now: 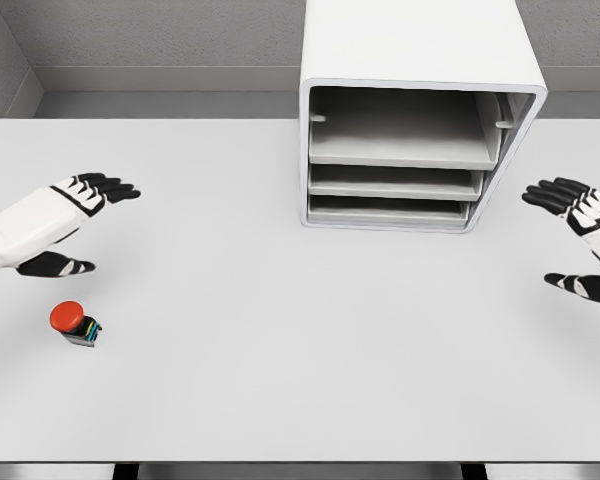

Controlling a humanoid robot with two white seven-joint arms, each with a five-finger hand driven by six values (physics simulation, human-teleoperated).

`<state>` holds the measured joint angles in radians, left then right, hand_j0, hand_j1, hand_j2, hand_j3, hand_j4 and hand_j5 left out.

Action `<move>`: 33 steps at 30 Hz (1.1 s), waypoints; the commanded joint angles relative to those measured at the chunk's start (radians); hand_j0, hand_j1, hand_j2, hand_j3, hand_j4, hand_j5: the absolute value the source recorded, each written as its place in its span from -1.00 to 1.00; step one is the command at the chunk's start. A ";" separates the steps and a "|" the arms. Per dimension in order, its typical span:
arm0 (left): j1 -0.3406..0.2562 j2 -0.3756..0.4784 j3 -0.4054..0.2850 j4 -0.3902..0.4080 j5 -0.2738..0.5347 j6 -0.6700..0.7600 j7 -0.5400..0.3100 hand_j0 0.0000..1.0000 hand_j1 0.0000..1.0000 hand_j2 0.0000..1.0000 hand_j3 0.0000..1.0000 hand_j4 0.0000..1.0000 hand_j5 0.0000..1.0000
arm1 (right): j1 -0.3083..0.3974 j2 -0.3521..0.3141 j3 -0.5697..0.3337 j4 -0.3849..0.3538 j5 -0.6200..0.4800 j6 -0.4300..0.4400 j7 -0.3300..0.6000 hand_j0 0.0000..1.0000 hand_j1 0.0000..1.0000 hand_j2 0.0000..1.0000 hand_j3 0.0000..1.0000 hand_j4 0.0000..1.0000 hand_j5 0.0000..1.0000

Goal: Slide open multi-storey tabletop storage cabinets and put open load switch and slide close multi-storey tabletop storage cabinets

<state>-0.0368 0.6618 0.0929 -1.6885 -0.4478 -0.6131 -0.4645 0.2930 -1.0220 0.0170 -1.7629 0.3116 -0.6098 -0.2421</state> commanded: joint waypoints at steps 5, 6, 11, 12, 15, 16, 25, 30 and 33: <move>0.002 -0.005 0.050 0.001 0.086 0.002 -0.146 1.00 1.00 1.00 1.00 1.00 1.00 | -0.037 0.008 0.008 -0.003 0.015 -0.001 0.009 1.00 1.00 1.00 1.00 1.00 1.00; -0.002 -0.004 0.053 0.010 0.118 0.002 -0.146 1.00 1.00 1.00 1.00 1.00 1.00 | -0.041 0.010 0.008 -0.003 0.018 -0.001 0.009 1.00 1.00 1.00 1.00 1.00 1.00; -0.012 0.001 0.123 -0.005 0.135 0.002 -0.146 1.00 1.00 1.00 1.00 1.00 1.00 | -0.074 0.020 0.008 -0.003 0.035 -0.001 0.009 1.00 1.00 1.00 1.00 1.00 1.00; -0.014 0.001 0.125 -0.005 0.127 0.002 -0.146 1.00 1.00 1.00 1.00 1.00 1.00 | -0.075 0.022 0.009 -0.004 0.043 -0.001 0.009 1.00 1.00 1.00 1.00 1.00 1.00; -0.006 0.044 0.154 -0.007 0.127 0.002 -0.146 1.00 1.00 1.00 1.00 1.00 1.00 | -0.141 0.065 0.064 -0.001 0.076 -0.001 0.009 0.85 0.85 0.85 0.85 0.85 0.85; -0.006 0.058 0.172 -0.007 0.127 0.002 -0.146 1.00 1.00 1.00 1.00 1.00 1.00 | -0.156 0.066 0.077 0.002 0.076 -0.001 0.009 0.79 0.79 0.79 0.79 0.79 0.79; 0.135 0.162 0.194 -0.017 0.101 0.002 -0.146 1.00 1.00 1.00 1.00 1.00 1.00 | -0.262 0.131 0.201 0.005 0.109 -0.001 0.038 0.58 0.58 0.58 0.58 0.58 0.58; 0.198 0.193 0.194 -0.027 0.116 0.002 -0.146 1.00 1.00 1.00 1.00 1.00 1.00 | -0.350 0.183 0.288 0.011 0.106 -0.001 0.079 0.44 0.44 0.44 0.44 0.44 0.44; 0.232 0.200 0.195 -0.054 0.161 0.002 -0.146 1.00 1.00 1.00 1.00 1.00 1.00 | -0.380 0.197 0.314 0.028 0.104 -0.001 0.079 0.43 0.43 0.43 0.43 0.43 0.43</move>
<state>0.2162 0.8524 0.2877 -1.7307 -0.3158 -0.6143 -0.6115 -0.0951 -0.8352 0.3076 -1.7416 0.4223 -0.6102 -0.1674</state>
